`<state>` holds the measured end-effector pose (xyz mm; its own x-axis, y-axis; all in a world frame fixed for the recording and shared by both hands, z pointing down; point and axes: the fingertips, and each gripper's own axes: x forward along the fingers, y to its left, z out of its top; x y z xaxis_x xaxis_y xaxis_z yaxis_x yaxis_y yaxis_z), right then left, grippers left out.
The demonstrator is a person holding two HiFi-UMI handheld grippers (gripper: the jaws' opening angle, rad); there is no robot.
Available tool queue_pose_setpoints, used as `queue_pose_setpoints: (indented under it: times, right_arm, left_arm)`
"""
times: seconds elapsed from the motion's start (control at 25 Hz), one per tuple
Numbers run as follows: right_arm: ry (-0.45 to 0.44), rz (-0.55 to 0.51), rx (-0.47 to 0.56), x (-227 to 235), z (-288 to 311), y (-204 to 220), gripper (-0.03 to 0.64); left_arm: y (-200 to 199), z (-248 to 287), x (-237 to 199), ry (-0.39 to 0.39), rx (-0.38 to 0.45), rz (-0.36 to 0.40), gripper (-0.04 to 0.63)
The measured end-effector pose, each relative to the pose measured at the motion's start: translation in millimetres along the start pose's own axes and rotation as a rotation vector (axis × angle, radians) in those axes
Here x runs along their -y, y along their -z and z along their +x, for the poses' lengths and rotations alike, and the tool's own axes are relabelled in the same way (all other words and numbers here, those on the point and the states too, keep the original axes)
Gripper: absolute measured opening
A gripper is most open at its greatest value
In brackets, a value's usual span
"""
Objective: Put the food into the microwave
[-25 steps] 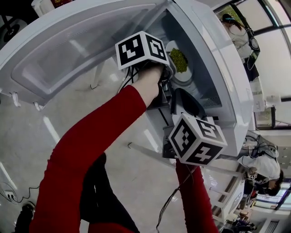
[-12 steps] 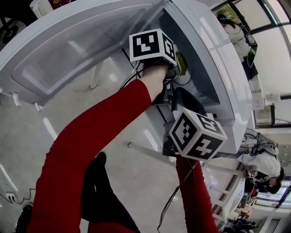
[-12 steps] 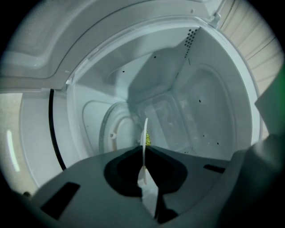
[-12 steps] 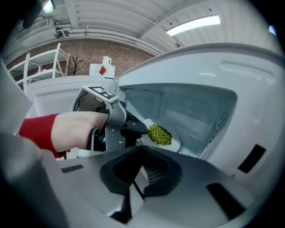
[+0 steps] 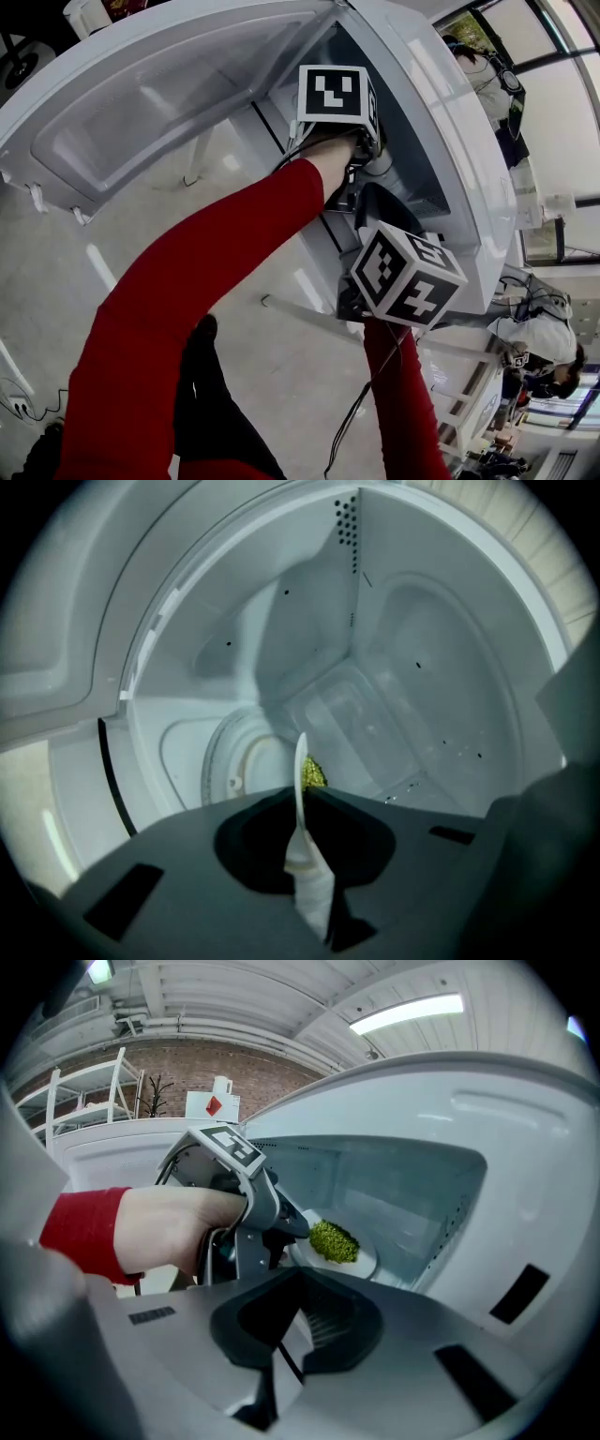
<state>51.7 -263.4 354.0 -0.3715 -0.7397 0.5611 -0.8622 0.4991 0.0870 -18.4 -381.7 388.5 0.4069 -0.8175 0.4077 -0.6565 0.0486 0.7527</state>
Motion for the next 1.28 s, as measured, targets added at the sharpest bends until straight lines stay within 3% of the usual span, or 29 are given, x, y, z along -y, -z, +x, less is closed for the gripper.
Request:
queue_pose_setpoints:
  times: [0.2, 0.64, 1.0, 1.28]
  right_arm:
    - [-0.001, 0.002, 0.002, -1, 2, 1, 0.014]
    - [0.002, -0.001, 0.014, -3, 4, -3, 0.014]
    - [0.01, -0.003, 0.003, 2, 3, 3, 0.014]
    - [0.005, -0.006, 0.009, 3, 2, 0, 0.014]
  left_arm:
    - [2, -3, -5, -0.058, -0.003, 0.073, 0.051]
    - [1, -3, 2, -0.092, -0.01, 0.232, 0.06]
    - [-1, -3, 7, -0.143, 0.01, 0.416, 0.077]
    - [-4, -2, 9, -0.161, 0.018, 0.475, 0.081]
